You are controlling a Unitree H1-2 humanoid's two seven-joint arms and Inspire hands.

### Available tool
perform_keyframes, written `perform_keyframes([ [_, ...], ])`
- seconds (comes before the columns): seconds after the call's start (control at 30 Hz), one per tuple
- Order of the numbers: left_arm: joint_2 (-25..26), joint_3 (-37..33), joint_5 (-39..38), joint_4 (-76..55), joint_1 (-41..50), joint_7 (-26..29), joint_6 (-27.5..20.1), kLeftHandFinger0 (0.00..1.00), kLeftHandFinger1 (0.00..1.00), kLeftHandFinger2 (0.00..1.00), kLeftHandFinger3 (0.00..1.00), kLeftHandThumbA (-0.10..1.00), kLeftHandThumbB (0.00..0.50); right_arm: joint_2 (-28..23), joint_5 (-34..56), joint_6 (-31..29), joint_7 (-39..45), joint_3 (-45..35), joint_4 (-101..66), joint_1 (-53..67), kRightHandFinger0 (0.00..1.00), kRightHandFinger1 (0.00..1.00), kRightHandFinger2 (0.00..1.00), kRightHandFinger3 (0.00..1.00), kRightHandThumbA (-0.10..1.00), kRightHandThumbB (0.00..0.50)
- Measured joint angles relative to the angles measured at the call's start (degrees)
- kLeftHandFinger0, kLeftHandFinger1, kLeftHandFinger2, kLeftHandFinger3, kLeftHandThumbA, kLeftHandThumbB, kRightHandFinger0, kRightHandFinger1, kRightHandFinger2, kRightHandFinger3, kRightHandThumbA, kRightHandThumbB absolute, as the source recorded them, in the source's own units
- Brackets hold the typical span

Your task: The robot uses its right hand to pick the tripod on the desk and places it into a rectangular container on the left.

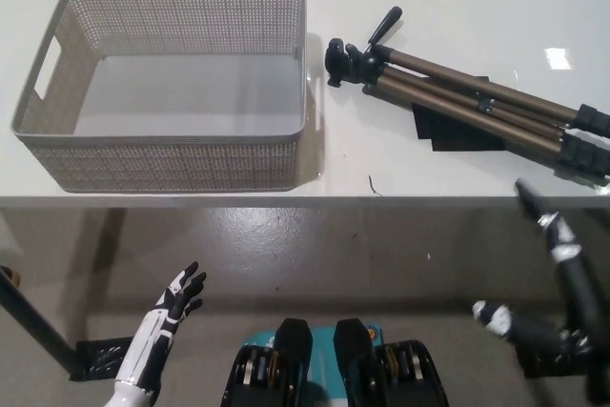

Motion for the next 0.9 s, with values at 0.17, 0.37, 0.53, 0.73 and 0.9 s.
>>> perform_keyframes([
  [0.17,-0.05,-0.01,-0.01,0.69,0.04,-0.01,-0.07,1.0,1.0,1.0,1.0,1.0,0.233,-6.61,-4.01,6.61,4.15,-0.79,-3.32,-11.83,1.0,1.0,1.0,1.0,0.91,0.491],
  [0.37,-0.05,0.0,-0.01,1.1,0.46,-0.01,-0.09,1.0,1.0,1.0,1.0,1.0,0.235,-10.78,-9.33,12.83,9.83,0.41,0.64,-27.62,1.0,1.0,1.0,1.0,0.98,0.5],
  [0.53,-0.09,-0.01,0.0,1.13,0.7,-0.01,-0.12,1.0,1.0,1.0,1.0,1.0,0.254,-11.08,-13.32,16.87,14.4,2.9,9.3,-38.76,1.0,1.0,1.0,1.0,1.0,0.5],
  [0.73,-0.11,0.0,-0.02,1.13,0.86,-0.01,-0.23,1.0,1.0,1.0,1.0,1.0,0.244,-10.97,-17.88,21.43,18.59,9.09,27.63,-52.34,1.0,1.0,1.0,1.0,1.0,0.5],
  [0.9,-0.17,0.0,-0.11,1.13,0.88,-0.03,-0.39,1.0,1.0,1.0,1.0,1.0,0.247,-9.82,-20.79,24.13,20.58,12.84,43.04,-60.41,1.0,1.0,1.0,1.0,1.0,0.5],
])
